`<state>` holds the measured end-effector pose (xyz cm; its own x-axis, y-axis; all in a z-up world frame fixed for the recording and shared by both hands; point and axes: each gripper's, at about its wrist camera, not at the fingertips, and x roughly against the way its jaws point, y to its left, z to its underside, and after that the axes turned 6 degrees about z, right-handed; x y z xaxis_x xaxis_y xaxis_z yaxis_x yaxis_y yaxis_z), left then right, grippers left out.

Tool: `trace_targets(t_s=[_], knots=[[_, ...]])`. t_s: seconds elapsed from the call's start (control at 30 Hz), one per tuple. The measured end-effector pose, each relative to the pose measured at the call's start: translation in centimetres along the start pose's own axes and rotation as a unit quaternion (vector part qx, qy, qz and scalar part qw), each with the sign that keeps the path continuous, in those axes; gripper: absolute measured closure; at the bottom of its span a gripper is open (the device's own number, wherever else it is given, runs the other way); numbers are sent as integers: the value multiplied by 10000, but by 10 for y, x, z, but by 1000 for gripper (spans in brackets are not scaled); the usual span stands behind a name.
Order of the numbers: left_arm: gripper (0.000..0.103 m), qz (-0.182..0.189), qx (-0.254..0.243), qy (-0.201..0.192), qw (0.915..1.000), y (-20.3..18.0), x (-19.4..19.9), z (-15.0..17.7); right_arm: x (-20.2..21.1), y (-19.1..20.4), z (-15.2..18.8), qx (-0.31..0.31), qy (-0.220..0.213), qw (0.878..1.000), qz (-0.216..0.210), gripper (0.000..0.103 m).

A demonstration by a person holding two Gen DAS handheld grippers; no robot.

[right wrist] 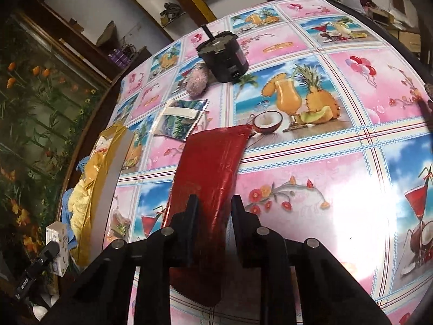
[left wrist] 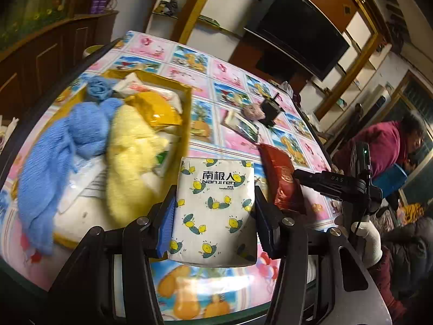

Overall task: Organize soft objects
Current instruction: 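Place tissue pack in tray with left tool while right tool carries red bag there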

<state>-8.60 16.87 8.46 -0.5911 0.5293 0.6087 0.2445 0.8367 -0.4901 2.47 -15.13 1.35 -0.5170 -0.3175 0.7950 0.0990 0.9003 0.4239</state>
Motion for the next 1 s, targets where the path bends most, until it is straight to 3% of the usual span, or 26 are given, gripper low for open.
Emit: trace_targets(t_s=[0.1,0.13,0.27,0.4,0.5,0.63,0.67,0.83,1.0], knots=[[52,-5,137,-58,9999,14,7,3,-6,1,-3,-264,45,9996,130,38],[52,-14,168,-76,9998,17,9,4,-7,4,-4,-268,37,9994,216,34],[52,-131,240,-152,9995,27,13,4,-20,33,-11,188,27,9965,810,33],[51,-407,263,-231,9986,38,20,5,-41,67,-6,970,-43,9829,1565,31],[51,-804,231,-287,9961,48,23,2,-48,81,4,1454,-191,9731,1775,39],[51,-1743,-68,-92,9846,58,14,-2,-38,71,8,1304,-209,9820,1350,49],[51,-1815,-37,-59,9834,64,12,-2,-36,67,8,1209,-213,9848,1226,51],[48,-1338,441,-335,9895,81,25,-5,-25,48,8,696,-242,9960,512,55],[48,-1187,595,-727,9885,82,41,-14,-13,42,7,259,-222,9991,-238,55]])
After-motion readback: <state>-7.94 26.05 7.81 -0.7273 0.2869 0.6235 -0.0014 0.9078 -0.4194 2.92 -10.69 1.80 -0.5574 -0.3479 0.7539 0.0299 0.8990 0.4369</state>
